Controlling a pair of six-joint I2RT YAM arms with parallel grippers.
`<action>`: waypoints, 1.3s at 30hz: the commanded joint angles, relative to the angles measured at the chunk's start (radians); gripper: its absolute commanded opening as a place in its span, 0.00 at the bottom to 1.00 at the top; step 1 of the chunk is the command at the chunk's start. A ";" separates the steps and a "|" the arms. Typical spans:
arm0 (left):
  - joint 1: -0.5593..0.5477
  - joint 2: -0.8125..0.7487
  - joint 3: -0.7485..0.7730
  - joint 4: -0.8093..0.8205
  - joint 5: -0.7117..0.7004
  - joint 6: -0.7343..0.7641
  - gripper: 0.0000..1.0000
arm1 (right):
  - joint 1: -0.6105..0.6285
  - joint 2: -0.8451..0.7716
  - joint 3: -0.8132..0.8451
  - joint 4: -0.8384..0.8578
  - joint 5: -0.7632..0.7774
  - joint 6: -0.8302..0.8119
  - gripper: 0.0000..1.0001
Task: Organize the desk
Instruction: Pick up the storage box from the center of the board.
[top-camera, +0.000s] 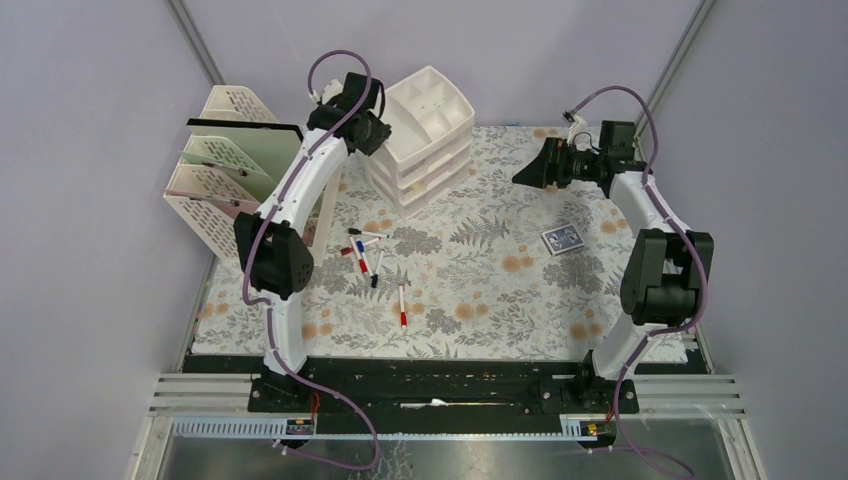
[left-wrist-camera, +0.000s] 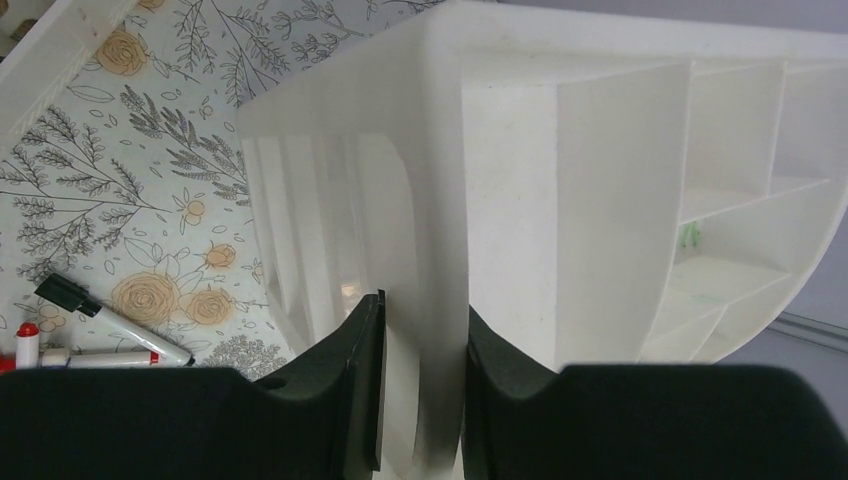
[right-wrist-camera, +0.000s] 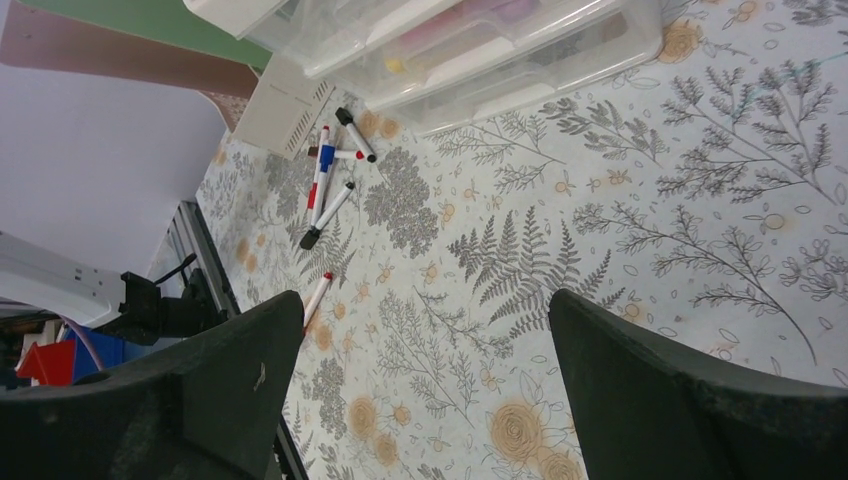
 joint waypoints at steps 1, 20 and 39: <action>-0.005 -0.100 -0.005 0.096 0.140 -0.153 0.00 | 0.043 -0.037 -0.045 0.087 -0.024 0.032 1.00; -0.004 -0.301 -0.241 0.288 0.238 -0.363 0.00 | 0.171 0.119 -0.328 1.219 -0.044 0.979 1.00; 0.003 -0.362 -0.333 0.276 0.260 -0.233 0.25 | 0.216 0.035 -0.263 0.628 0.060 0.493 1.00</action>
